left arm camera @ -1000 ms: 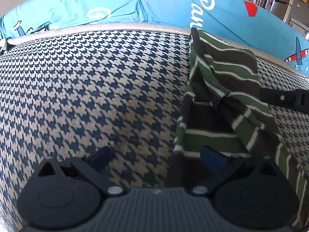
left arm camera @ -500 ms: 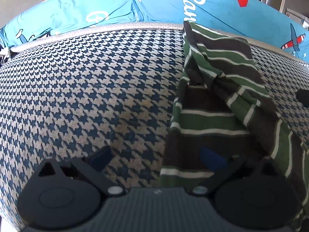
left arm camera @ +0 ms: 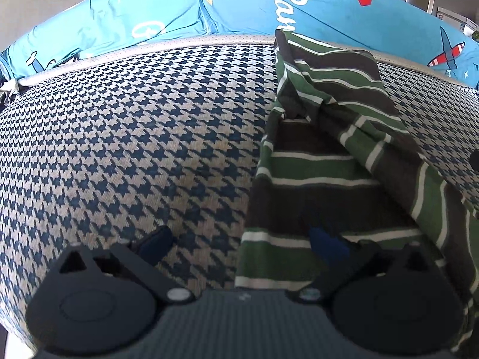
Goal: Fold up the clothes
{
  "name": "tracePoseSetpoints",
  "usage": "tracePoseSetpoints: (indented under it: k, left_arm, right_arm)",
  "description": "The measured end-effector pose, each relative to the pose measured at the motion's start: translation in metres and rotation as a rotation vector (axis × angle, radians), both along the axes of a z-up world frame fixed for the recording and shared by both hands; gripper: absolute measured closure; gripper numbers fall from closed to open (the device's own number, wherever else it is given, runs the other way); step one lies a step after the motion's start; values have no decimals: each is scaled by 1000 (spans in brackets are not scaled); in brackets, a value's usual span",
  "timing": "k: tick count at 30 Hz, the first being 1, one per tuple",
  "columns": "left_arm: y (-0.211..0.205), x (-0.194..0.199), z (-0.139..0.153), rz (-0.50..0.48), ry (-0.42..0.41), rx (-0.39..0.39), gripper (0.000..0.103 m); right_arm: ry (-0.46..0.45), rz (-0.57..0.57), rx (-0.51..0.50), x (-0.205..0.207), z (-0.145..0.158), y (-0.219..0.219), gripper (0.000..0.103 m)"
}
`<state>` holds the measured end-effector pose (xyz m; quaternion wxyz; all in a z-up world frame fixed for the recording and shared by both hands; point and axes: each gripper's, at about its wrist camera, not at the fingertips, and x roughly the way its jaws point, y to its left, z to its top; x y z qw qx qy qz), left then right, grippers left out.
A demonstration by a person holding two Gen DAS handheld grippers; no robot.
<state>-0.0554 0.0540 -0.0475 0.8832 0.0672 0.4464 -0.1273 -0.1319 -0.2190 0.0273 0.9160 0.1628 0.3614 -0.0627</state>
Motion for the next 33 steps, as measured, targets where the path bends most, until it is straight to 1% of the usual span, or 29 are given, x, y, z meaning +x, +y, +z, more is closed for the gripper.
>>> tracePoseSetpoints:
  k: [7,10,12,14,16,20,24,26,29,32,33]
  left_arm:
    - [0,-8,4,0,-14,-8,0]
    - [-1,-12,9,-4,-45,-29,0]
    - [-5,-17,16,-30,-87,-33,0]
    - [-11,-22,22,-68,-124,-37,0]
    - [-15,-29,28,-107,-141,-59,0]
    - [-22,-40,34,-137,-105,-132,0]
    - [-33,-58,40,-164,-115,-146,0]
    - [-34,-66,43,-155,-98,-157,0]
    - [-29,-75,43,-129,-64,-190,0]
    - [-25,-82,35,-102,-54,-156,0]
    - [-23,-83,32,-93,-52,-136,0]
  right_arm:
    - [10,-88,3,-33,-3,-11,74]
    - [18,-141,6,-52,-6,-17,73]
    - [26,-174,10,-65,-9,-20,67]
    - [38,-200,12,-75,-12,-22,66]
    - [53,-215,13,-83,-16,-23,66]
    - [71,-238,18,-92,-23,-22,65]
    - [62,-241,27,-93,-28,-20,63]
    - [53,-231,25,-91,-29,-18,61]
    - [46,-207,4,-87,-31,-11,60]
    - [35,-173,-34,-84,-33,-2,62]
    - [33,-163,-48,-82,-34,1,68]
